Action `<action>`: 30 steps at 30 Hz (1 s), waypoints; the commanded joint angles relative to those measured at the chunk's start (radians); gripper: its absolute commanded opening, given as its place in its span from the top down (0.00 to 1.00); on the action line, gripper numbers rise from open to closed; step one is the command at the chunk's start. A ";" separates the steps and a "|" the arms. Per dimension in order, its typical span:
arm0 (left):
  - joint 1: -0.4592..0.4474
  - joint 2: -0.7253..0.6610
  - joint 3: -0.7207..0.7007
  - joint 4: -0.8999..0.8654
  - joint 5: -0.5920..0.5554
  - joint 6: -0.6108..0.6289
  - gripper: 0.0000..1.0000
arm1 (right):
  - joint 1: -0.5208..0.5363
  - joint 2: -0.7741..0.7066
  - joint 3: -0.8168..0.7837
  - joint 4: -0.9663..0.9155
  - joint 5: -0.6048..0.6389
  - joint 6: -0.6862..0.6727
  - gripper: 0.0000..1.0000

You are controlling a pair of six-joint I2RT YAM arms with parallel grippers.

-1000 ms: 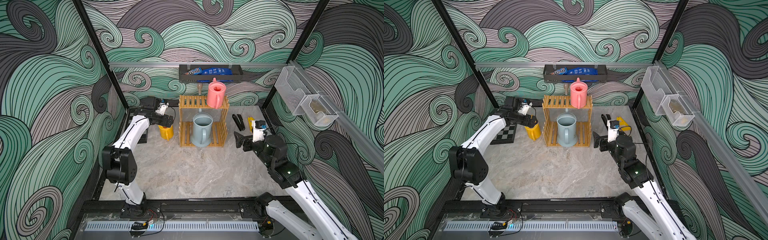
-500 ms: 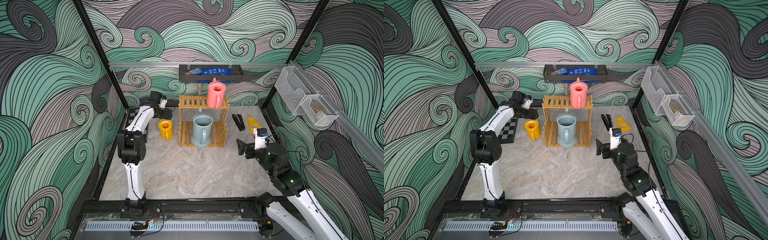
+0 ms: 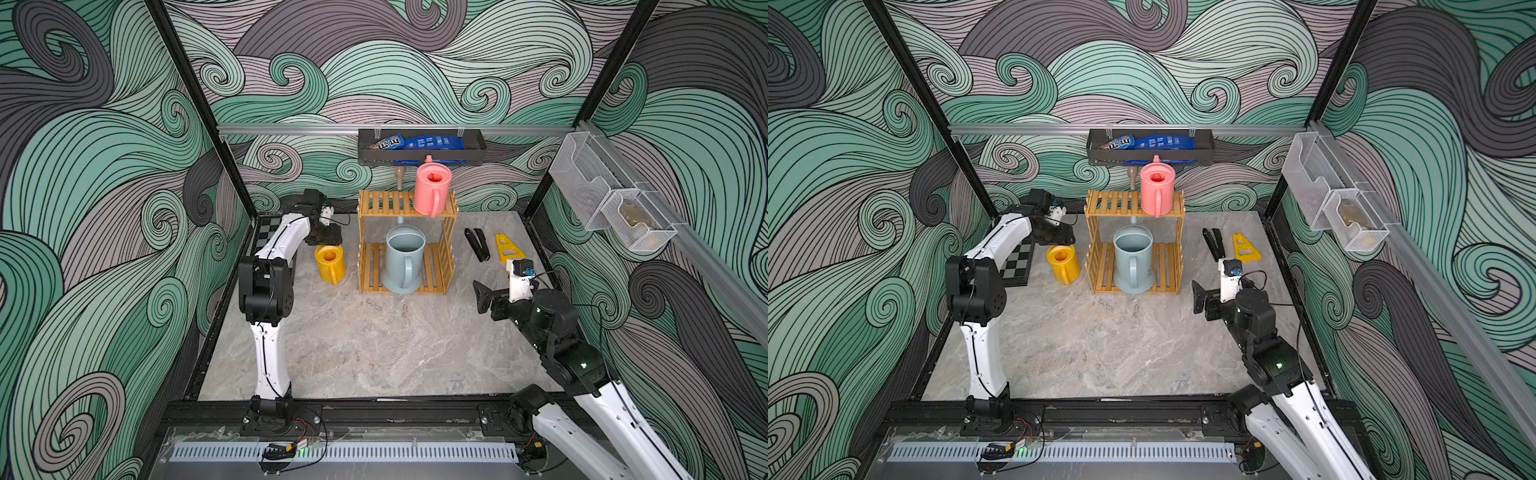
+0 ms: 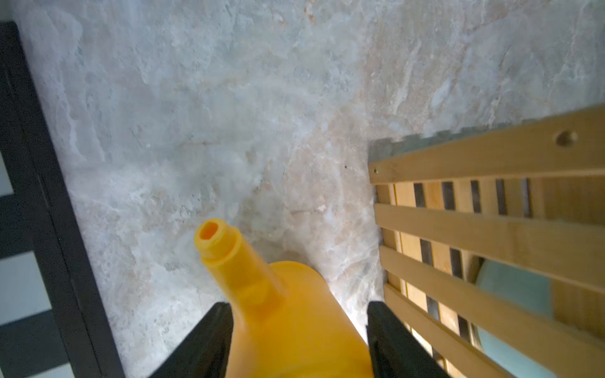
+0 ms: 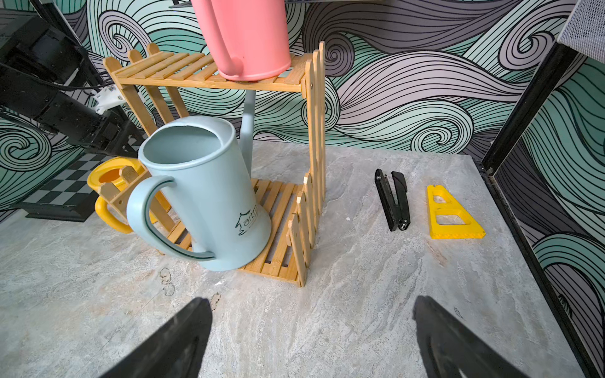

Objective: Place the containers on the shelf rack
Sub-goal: Move the container to the center of the board.

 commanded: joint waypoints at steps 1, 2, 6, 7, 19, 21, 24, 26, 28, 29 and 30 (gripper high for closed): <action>0.004 -0.064 -0.091 -0.017 0.044 -0.037 0.34 | -0.005 -0.014 -0.023 0.013 -0.019 -0.004 0.01; 0.003 -0.085 -0.120 -0.011 0.051 -0.042 0.34 | -0.005 -0.014 -0.024 0.014 -0.023 -0.003 0.01; 0.003 -0.176 -0.254 0.041 0.065 -0.068 0.36 | -0.005 -0.014 -0.025 0.014 -0.038 -0.001 0.01; 0.004 -0.199 -0.291 0.054 0.072 -0.082 0.36 | -0.005 -0.016 -0.029 0.017 -0.044 0.000 0.01; -0.005 -0.468 -0.632 0.168 0.071 -0.133 0.34 | -0.005 -0.034 -0.042 0.021 -0.205 -0.002 0.01; -0.002 -0.492 -0.647 0.167 0.056 -0.127 0.31 | -0.005 -0.039 -0.054 0.036 -0.264 -0.005 0.01; 0.013 -0.533 -0.659 0.169 0.044 -0.123 0.29 | -0.004 -0.040 -0.070 0.074 -0.351 0.006 0.01; 0.028 -0.574 -0.673 0.183 0.036 -0.123 0.27 | -0.003 -0.040 -0.079 0.098 -0.395 0.040 0.01; 0.038 -0.611 -0.691 0.201 0.038 -0.122 0.26 | 0.008 -0.044 -0.097 0.131 -0.422 0.071 0.01; 0.041 -0.629 -0.701 0.211 0.040 -0.118 0.25 | 0.021 -0.048 -0.109 0.150 -0.427 0.083 0.01; 0.044 -0.647 -0.709 0.217 0.041 -0.113 0.24 | 0.040 -0.052 -0.120 0.171 -0.425 0.097 0.01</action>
